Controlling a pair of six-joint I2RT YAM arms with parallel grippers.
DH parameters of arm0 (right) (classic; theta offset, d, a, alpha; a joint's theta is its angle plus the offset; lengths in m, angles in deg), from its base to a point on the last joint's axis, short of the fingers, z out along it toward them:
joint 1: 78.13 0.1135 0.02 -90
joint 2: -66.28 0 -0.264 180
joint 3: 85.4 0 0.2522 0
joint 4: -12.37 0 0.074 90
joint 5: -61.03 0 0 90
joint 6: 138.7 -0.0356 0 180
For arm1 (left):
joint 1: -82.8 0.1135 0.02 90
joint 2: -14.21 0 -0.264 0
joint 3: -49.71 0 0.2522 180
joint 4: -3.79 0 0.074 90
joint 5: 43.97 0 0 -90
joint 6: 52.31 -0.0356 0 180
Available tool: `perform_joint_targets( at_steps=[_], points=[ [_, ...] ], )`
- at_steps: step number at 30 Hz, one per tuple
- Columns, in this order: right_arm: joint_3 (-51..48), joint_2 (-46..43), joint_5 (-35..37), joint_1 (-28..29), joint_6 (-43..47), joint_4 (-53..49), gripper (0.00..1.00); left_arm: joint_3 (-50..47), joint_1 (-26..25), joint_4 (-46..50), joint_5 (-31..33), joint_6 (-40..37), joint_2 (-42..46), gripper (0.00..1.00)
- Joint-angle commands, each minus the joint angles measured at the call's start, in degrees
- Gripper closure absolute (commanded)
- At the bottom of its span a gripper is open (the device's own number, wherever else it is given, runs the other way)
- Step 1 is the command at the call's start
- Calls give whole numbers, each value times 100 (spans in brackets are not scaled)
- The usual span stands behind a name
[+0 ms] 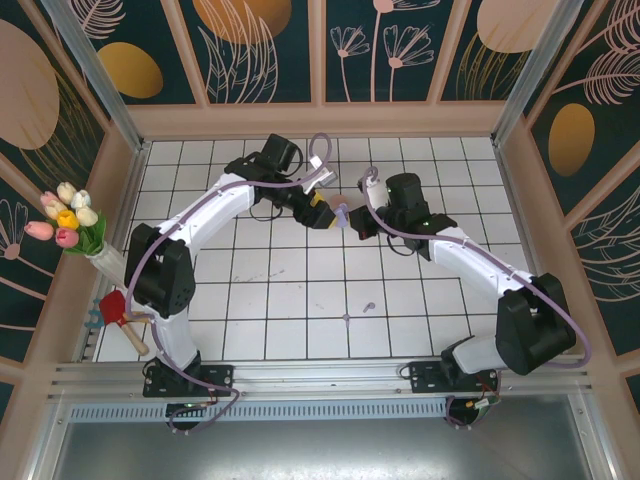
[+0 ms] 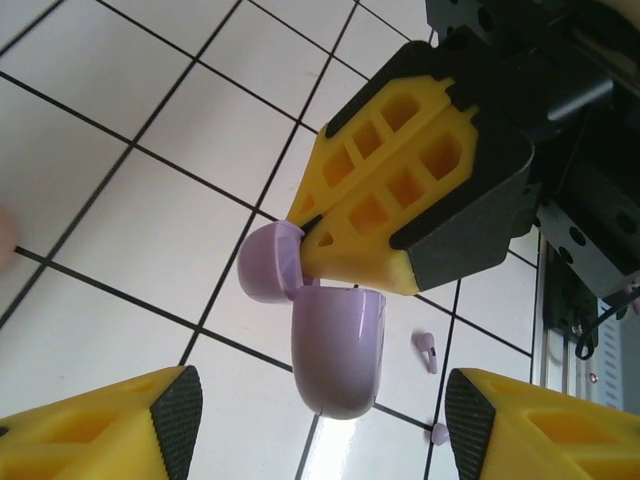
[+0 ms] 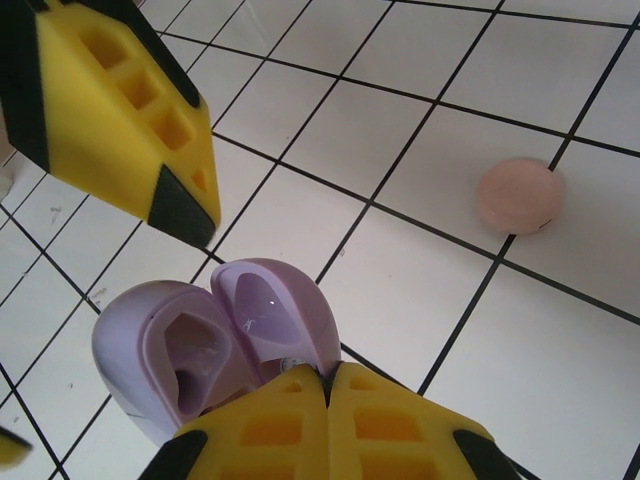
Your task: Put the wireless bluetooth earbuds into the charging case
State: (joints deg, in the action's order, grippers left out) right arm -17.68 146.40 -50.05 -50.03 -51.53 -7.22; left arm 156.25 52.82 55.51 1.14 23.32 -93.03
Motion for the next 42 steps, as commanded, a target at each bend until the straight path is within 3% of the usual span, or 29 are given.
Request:
perform_joint_targets(
  at_steps=[1, 32, 42],
  points=[
    [75, 110, -160, 95, 155, 213, 100, 107, 29, 223, -309, -209, -179, 33],
    [285, 276, -73, 239, 276, 76, 100, 237, 27, 442, -727, -393, -535, 48],
    [286, 283, -54, 258, 283, 69, 100, 235, 27, 390, -803, -373, -581, 59]
  ],
)
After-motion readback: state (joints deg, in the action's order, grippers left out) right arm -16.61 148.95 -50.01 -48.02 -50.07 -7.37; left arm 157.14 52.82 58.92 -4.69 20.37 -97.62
